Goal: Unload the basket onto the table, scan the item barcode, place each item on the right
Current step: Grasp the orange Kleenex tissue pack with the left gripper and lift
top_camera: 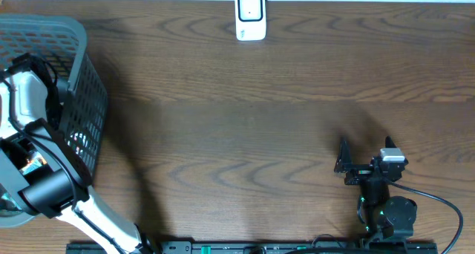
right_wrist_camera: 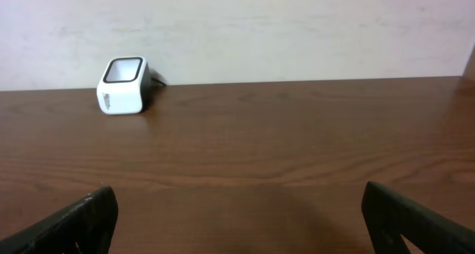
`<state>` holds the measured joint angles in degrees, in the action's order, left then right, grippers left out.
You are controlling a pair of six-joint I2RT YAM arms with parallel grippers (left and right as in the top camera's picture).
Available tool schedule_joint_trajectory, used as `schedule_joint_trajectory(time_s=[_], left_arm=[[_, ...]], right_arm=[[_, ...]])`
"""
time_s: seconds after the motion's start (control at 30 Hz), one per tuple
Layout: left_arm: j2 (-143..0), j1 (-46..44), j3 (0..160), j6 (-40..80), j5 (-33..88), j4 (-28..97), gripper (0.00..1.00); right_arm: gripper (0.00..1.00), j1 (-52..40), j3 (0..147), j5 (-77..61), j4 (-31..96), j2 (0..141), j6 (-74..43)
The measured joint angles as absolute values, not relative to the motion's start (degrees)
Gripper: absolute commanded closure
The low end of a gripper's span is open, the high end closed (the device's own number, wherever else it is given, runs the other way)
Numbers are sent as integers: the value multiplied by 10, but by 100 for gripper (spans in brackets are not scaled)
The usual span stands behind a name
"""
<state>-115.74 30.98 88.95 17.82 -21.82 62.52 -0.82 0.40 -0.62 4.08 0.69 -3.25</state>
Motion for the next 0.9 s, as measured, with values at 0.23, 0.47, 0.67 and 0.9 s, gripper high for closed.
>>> schedule_joint_trajectory(time_s=[0.23,0.47,0.67,0.9], left_arm=[[-1157,324,889,180,-217,628,32],[-1157,326,881,180,-217,625,50],[-1157,326,856,180,-218,610,54],[-1157,326,848,180,-217,609,93]], right_arm=[[1,-8,4,-6,41,7,-32],[1,-8,4,-6,41,7,-32],[1,-8,4,-6,41,7,-32],[1,-8,4,-6,41,7,-32]])
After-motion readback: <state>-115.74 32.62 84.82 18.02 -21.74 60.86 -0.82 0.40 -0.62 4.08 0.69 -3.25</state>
